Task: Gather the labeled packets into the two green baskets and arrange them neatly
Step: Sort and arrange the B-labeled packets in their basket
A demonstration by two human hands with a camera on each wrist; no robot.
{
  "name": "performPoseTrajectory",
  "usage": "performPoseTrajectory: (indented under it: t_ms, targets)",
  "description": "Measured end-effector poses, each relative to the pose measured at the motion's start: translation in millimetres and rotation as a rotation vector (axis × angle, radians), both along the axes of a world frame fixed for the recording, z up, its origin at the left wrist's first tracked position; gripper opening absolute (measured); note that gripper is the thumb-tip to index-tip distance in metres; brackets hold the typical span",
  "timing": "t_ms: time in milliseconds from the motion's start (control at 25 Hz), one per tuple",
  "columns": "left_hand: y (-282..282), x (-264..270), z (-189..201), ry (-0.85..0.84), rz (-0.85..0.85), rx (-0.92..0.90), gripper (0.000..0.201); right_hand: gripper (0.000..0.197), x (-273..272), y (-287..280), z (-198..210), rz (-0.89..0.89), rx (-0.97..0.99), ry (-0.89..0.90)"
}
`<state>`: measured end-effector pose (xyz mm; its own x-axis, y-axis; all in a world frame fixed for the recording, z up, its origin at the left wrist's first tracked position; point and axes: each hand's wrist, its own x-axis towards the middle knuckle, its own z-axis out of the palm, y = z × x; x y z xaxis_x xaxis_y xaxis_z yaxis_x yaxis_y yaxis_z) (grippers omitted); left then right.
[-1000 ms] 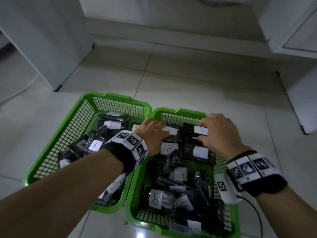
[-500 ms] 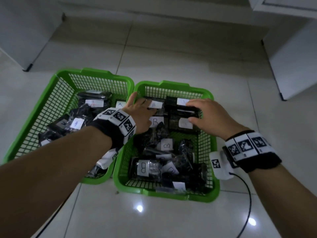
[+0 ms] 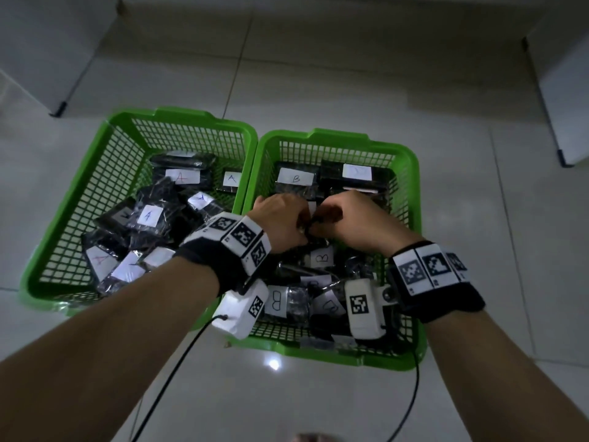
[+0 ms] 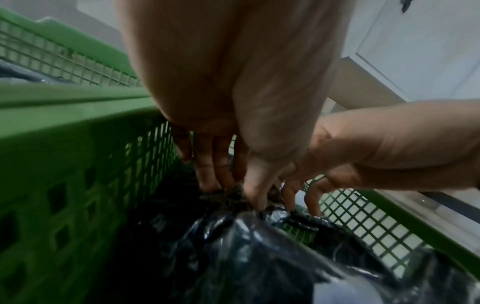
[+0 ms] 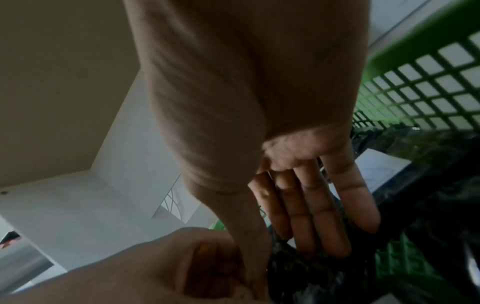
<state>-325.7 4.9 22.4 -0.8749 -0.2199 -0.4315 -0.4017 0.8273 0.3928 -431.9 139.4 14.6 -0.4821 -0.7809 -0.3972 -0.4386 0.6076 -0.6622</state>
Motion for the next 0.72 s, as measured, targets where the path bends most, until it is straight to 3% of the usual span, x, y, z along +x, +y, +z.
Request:
performPoseTrajectory:
  t_ms: [160,360,560,720]
  targets:
    - [-7,9,13,0.157,0.178,0.252,0.033,0.014,0,14,16,-0.101,-0.213,-0.125]
    - [-12,39,20,0.161,0.269,0.467,0.063,0.034,2,51,29,-0.207,-0.540,-0.264]
    - [-6,46,17,0.412,0.348,0.325,0.055,0.048,10,63,20,-0.268,-0.616,-0.407]
    - [-6,48,23,0.455,0.371,0.393,0.057,0.056,20,59,26,-0.323,-0.595,-0.270]
